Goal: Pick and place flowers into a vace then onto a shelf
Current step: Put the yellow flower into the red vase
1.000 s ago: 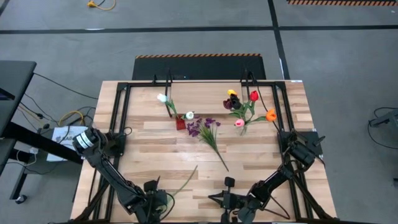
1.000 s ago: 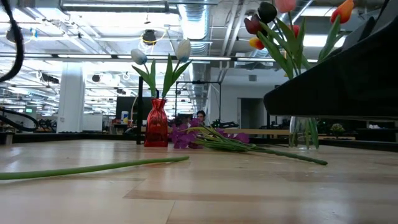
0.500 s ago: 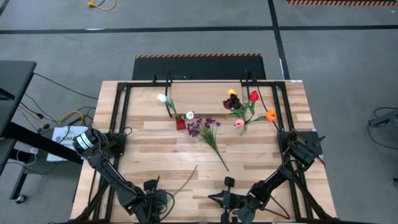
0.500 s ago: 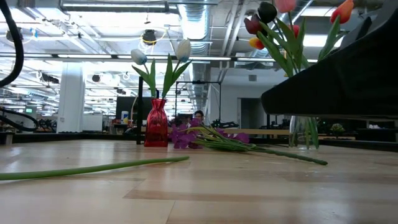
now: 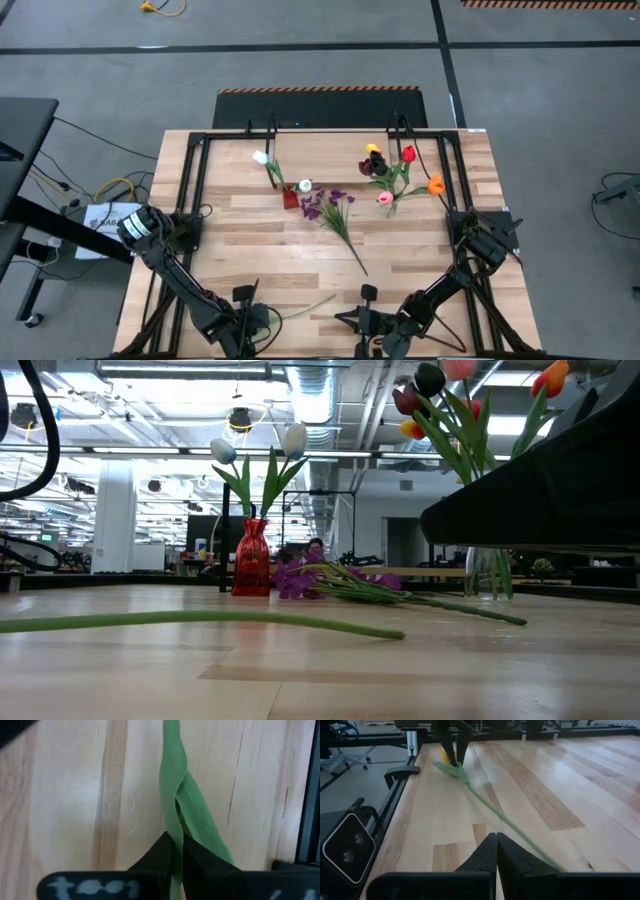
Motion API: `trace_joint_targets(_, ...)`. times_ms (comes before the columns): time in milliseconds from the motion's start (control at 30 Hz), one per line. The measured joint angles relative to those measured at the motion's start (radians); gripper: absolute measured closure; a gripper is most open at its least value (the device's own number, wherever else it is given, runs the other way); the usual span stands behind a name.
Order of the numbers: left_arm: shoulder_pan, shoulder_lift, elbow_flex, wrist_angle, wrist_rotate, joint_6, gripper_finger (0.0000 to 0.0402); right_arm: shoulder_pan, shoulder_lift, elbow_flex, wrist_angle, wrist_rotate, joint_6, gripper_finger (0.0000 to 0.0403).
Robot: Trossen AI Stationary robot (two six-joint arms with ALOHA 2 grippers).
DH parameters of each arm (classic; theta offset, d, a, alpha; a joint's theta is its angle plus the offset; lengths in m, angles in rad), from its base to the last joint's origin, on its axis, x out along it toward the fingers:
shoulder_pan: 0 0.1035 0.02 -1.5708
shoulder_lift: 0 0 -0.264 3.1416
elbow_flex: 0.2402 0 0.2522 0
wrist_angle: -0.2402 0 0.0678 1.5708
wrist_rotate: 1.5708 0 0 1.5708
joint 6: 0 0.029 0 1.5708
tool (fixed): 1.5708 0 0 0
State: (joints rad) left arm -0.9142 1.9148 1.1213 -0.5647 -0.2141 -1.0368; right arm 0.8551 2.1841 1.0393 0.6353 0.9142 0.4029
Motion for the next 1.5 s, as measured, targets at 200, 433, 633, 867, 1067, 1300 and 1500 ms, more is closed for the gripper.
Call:
trace_joint_targets(200,0.000,0.008,0.081,-0.173,0.001,0.055,0.0399,0.000,0.000,0.000,0.001,-0.008,0.002,0.0403)
trace_joint_targets(433,0.002,0.007,0.258,-0.463,-0.105,0.117,0.0400,0.000,0.000,0.000,0.056,-0.024,-0.010,0.0403)
trace_joint_targets(633,0.004,0.006,0.366,-0.683,-0.166,0.122,0.0401,0.000,0.000,0.000,0.166,-0.023,-0.105,0.0403)
trace_joint_targets(867,0.024,0.006,0.400,-0.865,-0.146,0.122,0.0401,0.026,0.000,0.001,0.435,-0.038,-0.364,0.0403)
trace_joint_targets(1067,0.053,0.005,0.400,-0.895,-0.057,0.168,0.0401,0.042,0.000,0.003,0.622,-0.111,-0.498,0.0403)
trace_joint_targets(1300,0.073,0.004,0.400,-0.894,-0.006,0.274,0.0401,0.039,0.000,0.066,0.542,-0.230,-0.516,0.0403)
trace_joint_targets(1500,0.085,0.003,0.400,-0.881,-0.023,0.342,0.0401,0.031,0.000,0.155,0.385,-0.236,-0.499,0.0403)
